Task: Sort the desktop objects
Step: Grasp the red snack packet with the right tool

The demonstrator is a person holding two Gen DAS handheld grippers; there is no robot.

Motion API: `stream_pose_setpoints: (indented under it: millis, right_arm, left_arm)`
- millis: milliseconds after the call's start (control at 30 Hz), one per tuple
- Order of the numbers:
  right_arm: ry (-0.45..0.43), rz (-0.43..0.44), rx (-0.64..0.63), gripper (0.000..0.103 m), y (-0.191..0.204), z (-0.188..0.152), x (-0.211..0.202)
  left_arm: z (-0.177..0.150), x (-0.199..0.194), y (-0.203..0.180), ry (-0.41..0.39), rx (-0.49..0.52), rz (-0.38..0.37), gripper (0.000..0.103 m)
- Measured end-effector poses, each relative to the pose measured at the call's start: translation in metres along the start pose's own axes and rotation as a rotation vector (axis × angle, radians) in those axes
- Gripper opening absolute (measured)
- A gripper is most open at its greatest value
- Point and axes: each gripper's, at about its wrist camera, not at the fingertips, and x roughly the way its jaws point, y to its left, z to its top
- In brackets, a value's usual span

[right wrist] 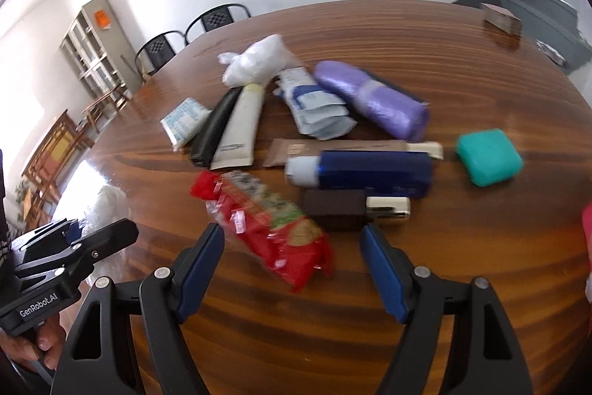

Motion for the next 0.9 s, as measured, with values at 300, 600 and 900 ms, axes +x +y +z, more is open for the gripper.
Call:
stream_pose_setpoints:
  millis: [300, 600, 900]
  right_arm:
    - [0.049, 0.078, -0.177, 0.080, 0.043, -0.004, 0.013]
    - [0.034, 0.019, -0.324, 0.076, 0.064, 0.009, 0.033]
    - [0.039, -0.030, -0.312, 0.036, 0.068, 0.014, 0.041]
  left_arm:
    - [0.002, -0.007, 0.011, -0.016, -0.028, -0.003, 0.041]
    - [0.004, -0.011, 0.023, -0.030, -0.059, 0.005, 0.041]
    - [0.002, -0.009, 0.025, -0.022, -0.058, 0.006, 0.041]
